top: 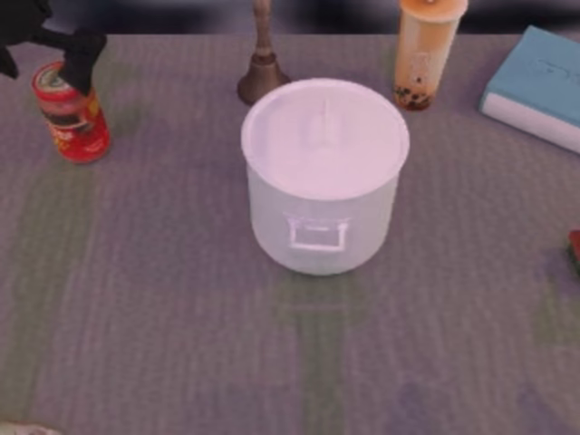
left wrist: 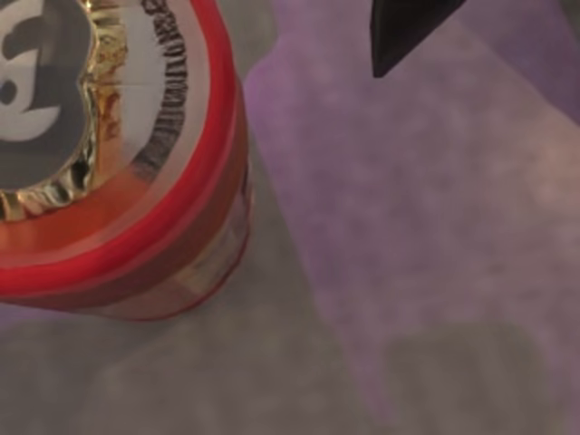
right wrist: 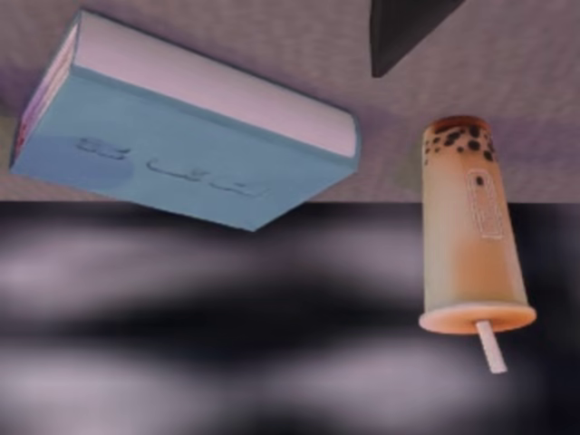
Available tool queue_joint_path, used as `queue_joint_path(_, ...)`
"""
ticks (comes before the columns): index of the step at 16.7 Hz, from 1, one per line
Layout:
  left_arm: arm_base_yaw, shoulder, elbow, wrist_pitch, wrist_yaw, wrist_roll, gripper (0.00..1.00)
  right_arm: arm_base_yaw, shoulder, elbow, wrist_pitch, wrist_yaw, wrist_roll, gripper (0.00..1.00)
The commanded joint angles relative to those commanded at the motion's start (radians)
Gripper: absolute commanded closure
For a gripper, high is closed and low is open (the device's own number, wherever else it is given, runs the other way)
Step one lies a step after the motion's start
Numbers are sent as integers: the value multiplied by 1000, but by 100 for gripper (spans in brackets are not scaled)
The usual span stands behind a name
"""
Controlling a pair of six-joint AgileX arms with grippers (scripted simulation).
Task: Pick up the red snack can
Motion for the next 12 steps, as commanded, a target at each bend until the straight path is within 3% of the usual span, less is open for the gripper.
queue_joint_path(5, 3, -7, -16, 13, 0, 0, 0, 0, 0, 0, 0, 0, 0, 0)
queue_joint_path(12, -4, 2, -171, 174, -1, -4, 0, 0, 0, 0, 0, 0, 0, 0)
